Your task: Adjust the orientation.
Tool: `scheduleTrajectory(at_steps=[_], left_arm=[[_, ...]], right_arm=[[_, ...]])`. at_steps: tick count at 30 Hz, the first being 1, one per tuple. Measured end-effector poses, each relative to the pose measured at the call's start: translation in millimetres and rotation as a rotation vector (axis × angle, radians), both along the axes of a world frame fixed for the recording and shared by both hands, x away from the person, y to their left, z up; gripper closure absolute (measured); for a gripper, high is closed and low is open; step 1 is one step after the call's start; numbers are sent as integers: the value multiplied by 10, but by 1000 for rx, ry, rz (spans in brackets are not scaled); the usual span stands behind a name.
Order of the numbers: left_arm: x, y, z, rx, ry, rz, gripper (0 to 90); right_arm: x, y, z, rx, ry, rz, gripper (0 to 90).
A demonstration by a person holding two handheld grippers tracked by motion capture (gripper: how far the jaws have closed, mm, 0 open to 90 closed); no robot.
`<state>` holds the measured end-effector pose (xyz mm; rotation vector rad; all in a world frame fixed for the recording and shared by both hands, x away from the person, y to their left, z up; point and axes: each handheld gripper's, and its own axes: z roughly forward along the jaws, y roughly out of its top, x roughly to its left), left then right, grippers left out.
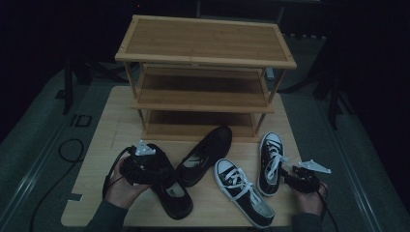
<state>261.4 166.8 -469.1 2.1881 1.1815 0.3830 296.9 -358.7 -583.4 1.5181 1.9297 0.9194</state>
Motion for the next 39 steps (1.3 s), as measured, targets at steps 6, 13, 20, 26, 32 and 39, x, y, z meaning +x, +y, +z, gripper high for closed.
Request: scheduleTrajectory(at_steps=[6,13,20,26,32,39], left_arm=[[-53,-23,-37,19,34,-15,319],[-75,-24,-76,38,85,-88,680],[-52,104,-63,62,71,-45,837],[-7,298,-52,93,7,52,844],[-7,310,-75,129,46,33,733],[44,299,-187,160,105,29,694]], right_arm=[[0,-1,0,0,1,-1,464],[0,0,0,-1,1,-3,457],[1,-1,0,-1,1,-4,455],[1,-1,0,-1,1,-4,454],[2,-1,0,0,1,-5,453],[2,-1,0,1,2,-5,452]])
